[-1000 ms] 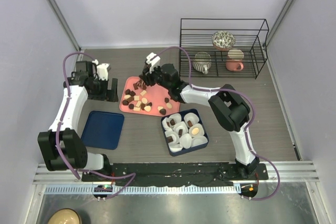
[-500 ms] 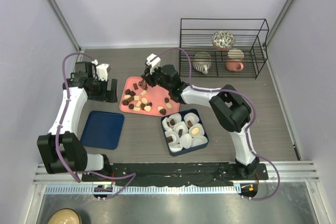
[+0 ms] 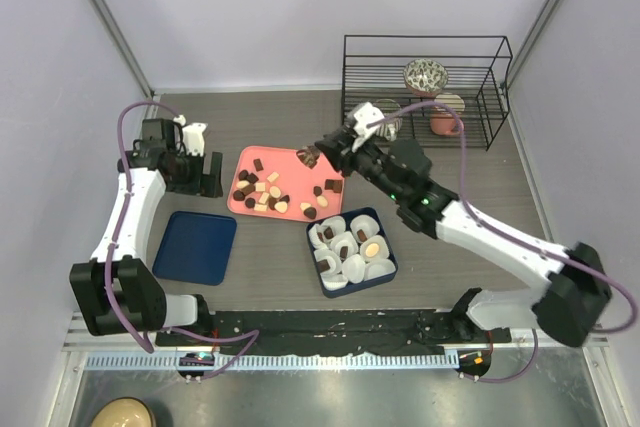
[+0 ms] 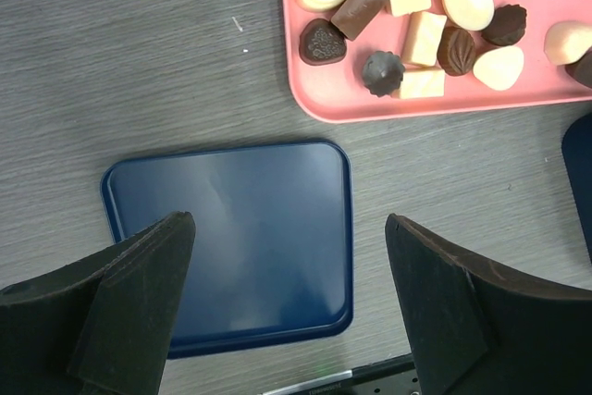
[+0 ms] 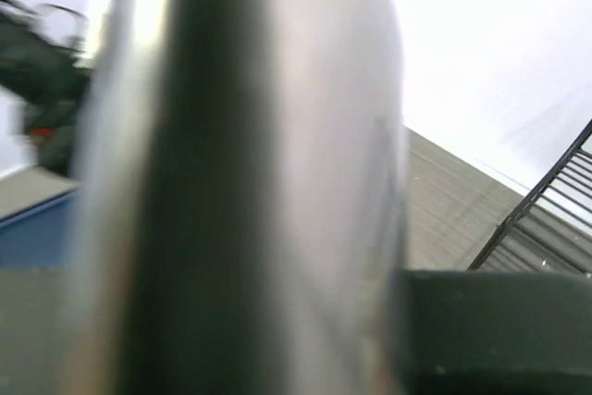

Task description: Pack the chocolate

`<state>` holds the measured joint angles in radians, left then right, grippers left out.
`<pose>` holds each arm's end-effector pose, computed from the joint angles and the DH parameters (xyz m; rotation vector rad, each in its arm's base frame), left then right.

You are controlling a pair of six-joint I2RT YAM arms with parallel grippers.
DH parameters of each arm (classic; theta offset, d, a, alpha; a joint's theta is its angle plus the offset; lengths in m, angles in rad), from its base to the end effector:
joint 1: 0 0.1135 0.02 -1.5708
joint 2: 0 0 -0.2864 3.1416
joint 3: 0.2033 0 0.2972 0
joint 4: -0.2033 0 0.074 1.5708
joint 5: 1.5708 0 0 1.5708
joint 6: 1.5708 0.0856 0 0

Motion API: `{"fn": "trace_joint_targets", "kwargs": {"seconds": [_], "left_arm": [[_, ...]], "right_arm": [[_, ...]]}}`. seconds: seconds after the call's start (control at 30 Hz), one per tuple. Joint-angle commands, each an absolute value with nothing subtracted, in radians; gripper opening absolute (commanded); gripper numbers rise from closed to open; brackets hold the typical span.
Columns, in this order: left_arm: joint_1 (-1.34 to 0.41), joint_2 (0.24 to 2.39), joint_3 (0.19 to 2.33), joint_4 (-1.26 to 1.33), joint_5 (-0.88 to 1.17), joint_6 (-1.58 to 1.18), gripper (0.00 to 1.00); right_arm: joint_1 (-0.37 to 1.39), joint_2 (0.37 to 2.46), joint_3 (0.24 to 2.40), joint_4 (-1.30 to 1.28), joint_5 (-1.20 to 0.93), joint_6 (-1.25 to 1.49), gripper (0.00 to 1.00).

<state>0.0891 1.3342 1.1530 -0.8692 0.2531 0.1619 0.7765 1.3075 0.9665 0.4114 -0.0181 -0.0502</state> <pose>0.3286 0.0078 0.2624 0.1816 2.5805 -0.2402 0.2836 0.2807 0.3605 -0.6280 1.3948 0.5959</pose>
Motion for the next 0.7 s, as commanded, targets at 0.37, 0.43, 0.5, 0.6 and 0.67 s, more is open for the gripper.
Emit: {"fn": "trace_joint_targets", "kwargs": {"seconds": [0.37, 0.43, 0.5, 0.6, 0.67], "left_arm": [[0.072, 1.315, 1.187, -0.894, 0.256, 0.163, 0.89], [0.066, 1.318, 1.195, -0.897, 0.253, 0.158, 0.89], [0.063, 1.321, 1.203, -0.899, 0.253, 0.156, 0.89], [0.054, 1.321, 1.207, -0.902, 0.252, 0.155, 0.89], [0.046, 1.324, 1.209, -0.9, 0.249, 0.155, 0.89]], "right_arm": [[1.045, 0.79, 0.781, -0.184, 0.017, 0.143, 0.15], [1.064, 0.778, 0.775, -0.206, 0.014, 0.164, 0.15], [1.083, 0.773, 0.756, -0.207, -0.02, 0.172, 0.18], [1.117, 0.776, 0.738, -0.204, -0.005, 0.167, 0.21], [1.131, 0.782, 0.723, -0.195, -0.005, 0.167, 0.23]]}}
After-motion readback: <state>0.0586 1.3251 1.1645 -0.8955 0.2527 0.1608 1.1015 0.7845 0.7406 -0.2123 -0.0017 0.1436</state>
